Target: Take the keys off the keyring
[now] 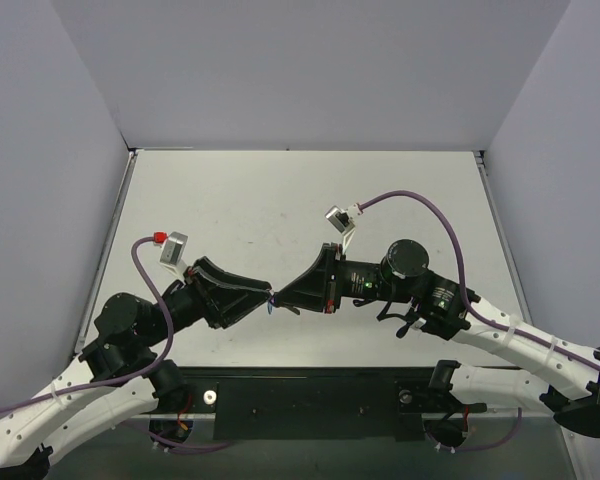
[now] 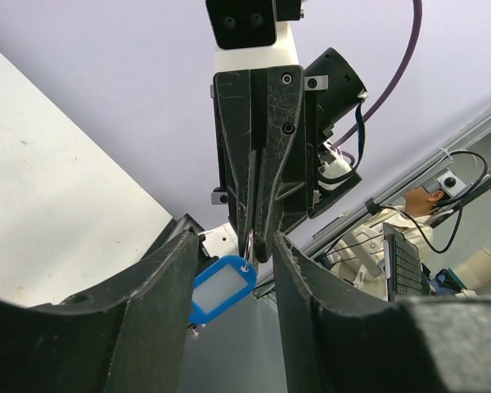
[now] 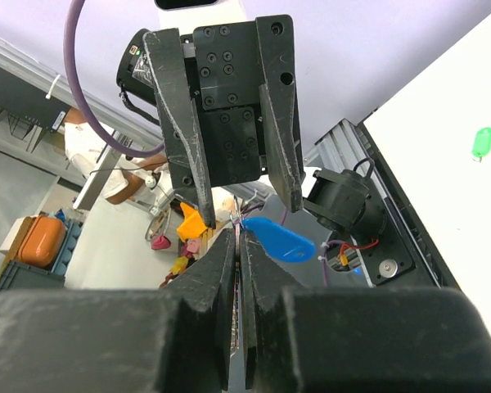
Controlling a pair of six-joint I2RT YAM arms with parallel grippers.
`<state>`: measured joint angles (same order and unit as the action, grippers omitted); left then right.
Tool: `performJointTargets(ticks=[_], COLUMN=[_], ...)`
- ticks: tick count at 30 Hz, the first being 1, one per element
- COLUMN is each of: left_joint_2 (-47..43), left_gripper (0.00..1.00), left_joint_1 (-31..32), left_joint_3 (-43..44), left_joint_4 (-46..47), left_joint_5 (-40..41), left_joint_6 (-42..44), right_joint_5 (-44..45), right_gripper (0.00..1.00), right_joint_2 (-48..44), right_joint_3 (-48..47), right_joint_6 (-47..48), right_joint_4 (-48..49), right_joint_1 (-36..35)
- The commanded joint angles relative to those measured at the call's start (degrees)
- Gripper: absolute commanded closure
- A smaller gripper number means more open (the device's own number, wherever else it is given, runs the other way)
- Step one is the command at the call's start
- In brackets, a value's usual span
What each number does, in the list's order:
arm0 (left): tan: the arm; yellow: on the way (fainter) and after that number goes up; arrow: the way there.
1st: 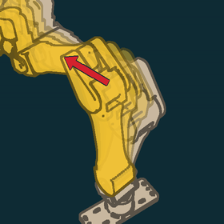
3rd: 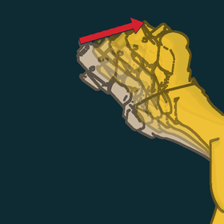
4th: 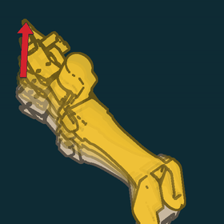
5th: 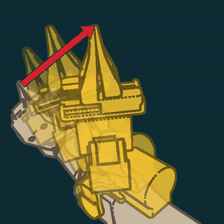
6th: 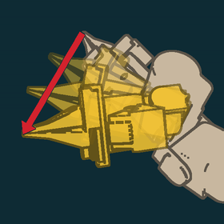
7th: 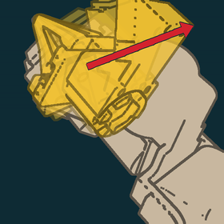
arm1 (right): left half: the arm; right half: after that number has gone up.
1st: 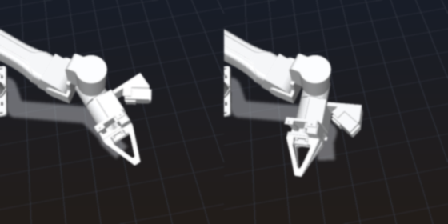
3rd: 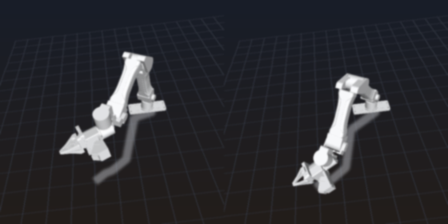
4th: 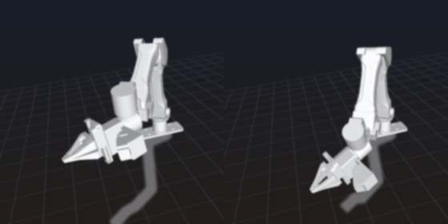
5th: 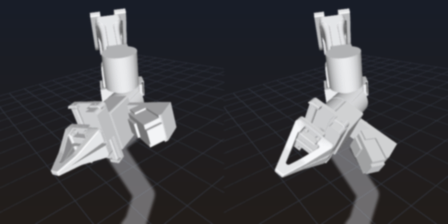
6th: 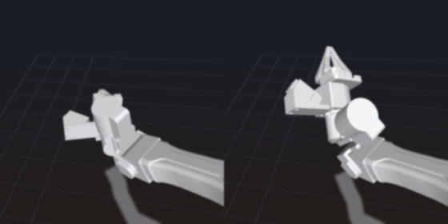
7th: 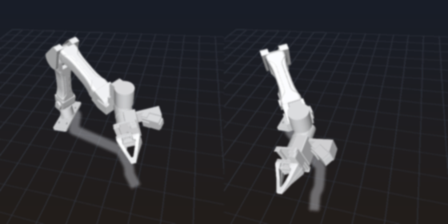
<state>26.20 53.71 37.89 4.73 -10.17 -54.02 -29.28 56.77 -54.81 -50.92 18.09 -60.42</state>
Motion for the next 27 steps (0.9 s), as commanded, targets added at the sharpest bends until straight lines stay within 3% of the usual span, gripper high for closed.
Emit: performJointTargets(ticks=[1, 8, 11, 14, 20, 27], left_joint_2=[0.2, -0.2, 0.0, 0.3, 1.8, 3.6], left_gripper=[0.53, 0.66, 0.86, 0.99, 1.0, 1.0], left_joint_1=[0.3, 0.3, 0.3, 0.3, 0.3, 0.3], left_joint_3=[0.3, 0.3, 1.4, 3.7, 9.7, 13.0], left_joint_4=[4.1, 3.9, 1.8, -3.9, -16.2, -21.0], left_joint_5=[1.0, 1.6, 1.5, 1.2, -2.9, -10.7], left_joint_6=[-0.4, 0.1, 0.9, 3.4, 8.5, 11.1], right_joint_5=[0.4, 0.3, 0.1, -0.3, -1.7, -3.8], right_gripper=[1.0, 1.0, 1.0, 1.0, 1.0, 1.0], right_joint_2=[-0.7, -0.3, 0.0, 0.4, 1.4, 3.3], right_joint_3=[-0.2, -0.1, -0.4, -0.8, -2.2, -5.1], right_joint_6=[0.2, 0.3, 0.4, 0.5, 1.2, 3.3], right_joint_4=[4.7, 4.6, 4.6, 4.3, 2.0, -2.5], right_joint_1=[-0.6, -0.9, -1.2, -1.5, -2.3, -3.6])
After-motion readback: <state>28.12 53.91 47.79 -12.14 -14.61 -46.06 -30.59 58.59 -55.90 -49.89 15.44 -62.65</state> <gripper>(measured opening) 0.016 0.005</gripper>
